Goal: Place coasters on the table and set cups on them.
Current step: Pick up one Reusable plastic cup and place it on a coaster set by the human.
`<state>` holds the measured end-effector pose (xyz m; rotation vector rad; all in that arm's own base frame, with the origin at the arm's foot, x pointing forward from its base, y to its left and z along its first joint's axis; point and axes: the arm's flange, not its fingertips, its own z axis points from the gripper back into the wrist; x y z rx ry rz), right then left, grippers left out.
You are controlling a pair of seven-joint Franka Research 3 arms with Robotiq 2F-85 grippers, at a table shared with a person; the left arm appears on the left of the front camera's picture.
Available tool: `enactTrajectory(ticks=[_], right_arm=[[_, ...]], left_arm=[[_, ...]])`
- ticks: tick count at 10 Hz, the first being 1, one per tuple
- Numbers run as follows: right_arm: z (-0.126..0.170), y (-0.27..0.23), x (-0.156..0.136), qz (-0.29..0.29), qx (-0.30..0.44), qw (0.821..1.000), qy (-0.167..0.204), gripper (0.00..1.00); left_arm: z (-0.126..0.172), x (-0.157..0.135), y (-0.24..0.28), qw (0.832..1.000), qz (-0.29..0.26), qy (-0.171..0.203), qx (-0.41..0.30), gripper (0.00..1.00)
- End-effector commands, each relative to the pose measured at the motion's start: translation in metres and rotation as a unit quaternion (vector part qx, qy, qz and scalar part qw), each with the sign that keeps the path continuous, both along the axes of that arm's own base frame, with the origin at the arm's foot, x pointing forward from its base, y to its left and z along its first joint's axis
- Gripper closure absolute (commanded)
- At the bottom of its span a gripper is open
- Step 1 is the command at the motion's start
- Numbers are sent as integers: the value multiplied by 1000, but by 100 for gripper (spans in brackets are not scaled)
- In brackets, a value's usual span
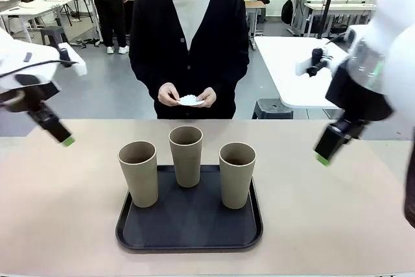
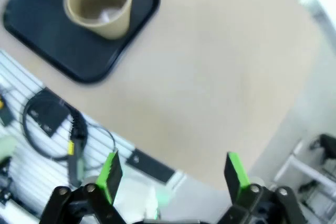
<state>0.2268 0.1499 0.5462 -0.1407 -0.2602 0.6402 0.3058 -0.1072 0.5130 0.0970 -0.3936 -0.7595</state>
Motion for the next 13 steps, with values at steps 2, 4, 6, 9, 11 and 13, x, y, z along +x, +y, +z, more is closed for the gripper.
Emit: enactTrajectory(ticks=[2,4,6,9,11,13], right_arm=[[0,0,0,0,0,1000,0,0],[10,-5,-27,-5,-10,1000,1,0],[4,-66,11,-42,301,952,22,0],[-31,-174,31,-132,567,811,61,0],[-61,-211,46,-175,584,783,122,0],[-81,-231,50,-169,621,752,144,0]], left_arm=[[-41,-87,19,999,4,-32,3,0],[9,-21,5,1000,-10,22,9,0],[27,-22,27,995,-27,37,-90,0],[12,37,112,906,-31,176,-383,0],[-13,58,135,857,12,220,-466,0],[-32,74,170,819,47,236,-521,0]])
